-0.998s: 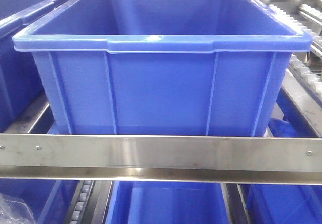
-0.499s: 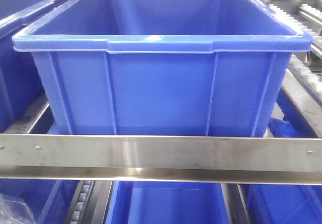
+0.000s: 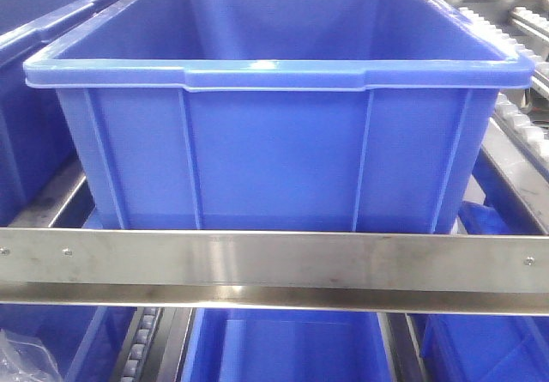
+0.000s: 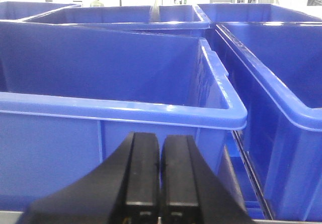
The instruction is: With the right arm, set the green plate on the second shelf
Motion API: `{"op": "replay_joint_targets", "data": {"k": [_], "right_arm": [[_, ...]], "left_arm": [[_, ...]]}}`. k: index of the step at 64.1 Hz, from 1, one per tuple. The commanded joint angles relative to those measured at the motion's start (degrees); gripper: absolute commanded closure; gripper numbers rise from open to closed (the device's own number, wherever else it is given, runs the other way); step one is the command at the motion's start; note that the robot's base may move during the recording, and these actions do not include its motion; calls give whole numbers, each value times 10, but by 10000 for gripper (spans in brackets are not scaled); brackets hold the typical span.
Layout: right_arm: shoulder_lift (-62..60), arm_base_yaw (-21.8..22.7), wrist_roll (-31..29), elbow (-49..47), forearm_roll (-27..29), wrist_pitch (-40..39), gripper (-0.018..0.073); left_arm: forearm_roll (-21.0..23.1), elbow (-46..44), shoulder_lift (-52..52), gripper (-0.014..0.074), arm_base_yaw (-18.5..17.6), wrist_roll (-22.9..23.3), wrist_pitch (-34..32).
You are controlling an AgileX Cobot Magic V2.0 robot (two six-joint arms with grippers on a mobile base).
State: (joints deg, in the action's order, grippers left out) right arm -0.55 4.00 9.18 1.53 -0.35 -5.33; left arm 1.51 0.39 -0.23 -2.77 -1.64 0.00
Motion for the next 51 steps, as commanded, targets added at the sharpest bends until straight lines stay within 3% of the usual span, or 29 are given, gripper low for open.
{"op": "replay_joint_targets", "data": {"k": [1,11,26,51], "right_arm": [[-2,3,-64,-10,13,-34,504],[-2,-9,-84,-10,13,-9,504],[-2,-82,-92,-10,12,-9,504],[-12,-79,-92,-9,23,-39,504]], "left_arm": [[4,23,-10,466,-2,1,-46],[4,23,-10,466,-2,1,-46],[4,23,-10,466,-2,1,-46],[4,23,-10,466,-2,1,-46]]}}
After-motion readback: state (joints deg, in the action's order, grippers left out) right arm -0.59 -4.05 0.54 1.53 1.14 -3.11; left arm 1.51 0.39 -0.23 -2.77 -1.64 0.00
